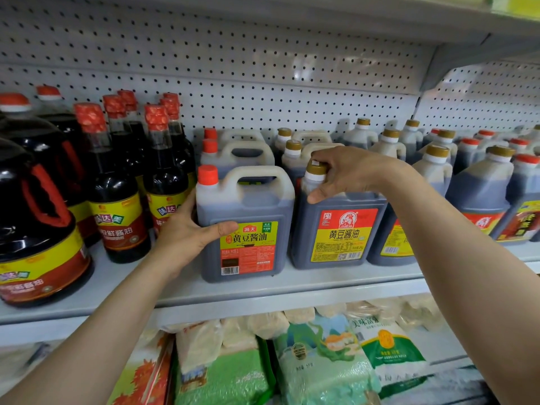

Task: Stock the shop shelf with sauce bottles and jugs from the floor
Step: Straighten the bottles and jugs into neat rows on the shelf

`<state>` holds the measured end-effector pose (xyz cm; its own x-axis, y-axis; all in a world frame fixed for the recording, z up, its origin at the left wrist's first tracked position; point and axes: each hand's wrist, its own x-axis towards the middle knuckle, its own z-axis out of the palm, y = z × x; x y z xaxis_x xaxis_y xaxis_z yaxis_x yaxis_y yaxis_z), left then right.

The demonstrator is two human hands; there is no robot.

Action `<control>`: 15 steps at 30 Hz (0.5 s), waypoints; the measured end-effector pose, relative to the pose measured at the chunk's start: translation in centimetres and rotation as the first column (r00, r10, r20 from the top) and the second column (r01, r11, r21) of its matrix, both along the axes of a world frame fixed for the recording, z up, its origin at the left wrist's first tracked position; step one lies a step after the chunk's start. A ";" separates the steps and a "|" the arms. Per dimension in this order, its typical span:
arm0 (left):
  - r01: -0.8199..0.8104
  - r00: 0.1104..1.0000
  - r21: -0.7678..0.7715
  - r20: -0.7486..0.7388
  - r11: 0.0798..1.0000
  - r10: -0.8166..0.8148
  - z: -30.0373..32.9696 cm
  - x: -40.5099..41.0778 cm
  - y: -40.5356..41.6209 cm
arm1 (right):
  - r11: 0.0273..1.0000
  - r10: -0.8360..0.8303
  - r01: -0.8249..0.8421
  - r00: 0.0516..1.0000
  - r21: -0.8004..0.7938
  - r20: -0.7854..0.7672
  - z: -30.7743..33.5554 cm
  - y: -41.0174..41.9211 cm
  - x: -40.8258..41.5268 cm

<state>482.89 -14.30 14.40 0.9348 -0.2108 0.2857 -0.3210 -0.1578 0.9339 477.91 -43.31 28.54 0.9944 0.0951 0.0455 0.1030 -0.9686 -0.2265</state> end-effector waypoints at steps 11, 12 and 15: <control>0.037 0.999 0.007 0.018 0.999 -0.037 -0.2 0.2 0.2 | 0.999 -0.041 0.041 0.999 -0.013 -0.013 0.1 -0.1 0.1; 0.071 0.997 0.005 0.008 0.997 -0.071 -0.1 0.2 0.5 | 0.999 -0.049 0.049 0.999 -0.013 -0.018 0.1 -0.2 0.2; 0.178 0.978 -0.132 -0.086 0.975 -0.190 0.0 0.9 1.6 | 0.996 -0.094 0.093 0.992 -0.014 -0.085 0.5 -0.5 0.1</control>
